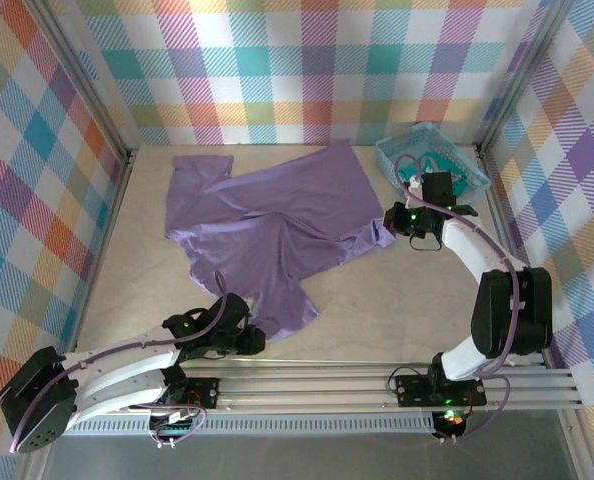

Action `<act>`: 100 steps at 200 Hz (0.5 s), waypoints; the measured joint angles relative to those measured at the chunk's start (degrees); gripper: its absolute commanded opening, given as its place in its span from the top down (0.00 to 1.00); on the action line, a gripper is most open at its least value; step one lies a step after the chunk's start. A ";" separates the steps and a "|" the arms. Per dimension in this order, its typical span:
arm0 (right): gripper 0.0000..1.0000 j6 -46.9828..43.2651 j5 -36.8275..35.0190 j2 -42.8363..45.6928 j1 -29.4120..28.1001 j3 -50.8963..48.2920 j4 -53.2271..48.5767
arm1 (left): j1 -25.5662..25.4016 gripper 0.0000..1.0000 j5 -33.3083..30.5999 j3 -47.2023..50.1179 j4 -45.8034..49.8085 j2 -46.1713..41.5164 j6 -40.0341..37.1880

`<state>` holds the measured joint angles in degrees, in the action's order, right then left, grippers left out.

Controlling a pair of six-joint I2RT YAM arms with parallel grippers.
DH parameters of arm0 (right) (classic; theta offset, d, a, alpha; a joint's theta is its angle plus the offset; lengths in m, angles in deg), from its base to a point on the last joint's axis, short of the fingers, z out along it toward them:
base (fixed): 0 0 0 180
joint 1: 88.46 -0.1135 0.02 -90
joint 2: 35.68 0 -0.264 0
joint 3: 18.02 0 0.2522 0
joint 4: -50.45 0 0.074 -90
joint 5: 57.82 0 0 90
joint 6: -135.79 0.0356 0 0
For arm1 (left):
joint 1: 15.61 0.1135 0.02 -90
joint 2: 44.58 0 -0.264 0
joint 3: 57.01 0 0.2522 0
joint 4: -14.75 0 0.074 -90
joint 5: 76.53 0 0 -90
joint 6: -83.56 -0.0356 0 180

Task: Fold the inside-out t-shirt

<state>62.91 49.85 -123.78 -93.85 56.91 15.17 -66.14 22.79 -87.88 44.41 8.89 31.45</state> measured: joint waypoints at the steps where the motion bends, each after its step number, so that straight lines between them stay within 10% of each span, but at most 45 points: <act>1: 1.00 0.00 0.00 0.00 0.00 0.00 -0.02 | 0.00 0.73 0.00 0.00 -0.02 0.00 0.00; 100: 1.00 0.02 0.37 1.60 0.00 -0.48 -0.46 | -0.09 1.00 -2.60 -4.87 9.88 -8.72 -0.37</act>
<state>62.94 50.22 -122.18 -93.85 56.43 14.71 -66.22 20.19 -92.75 54.29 0.17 31.08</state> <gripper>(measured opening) 0.040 0.051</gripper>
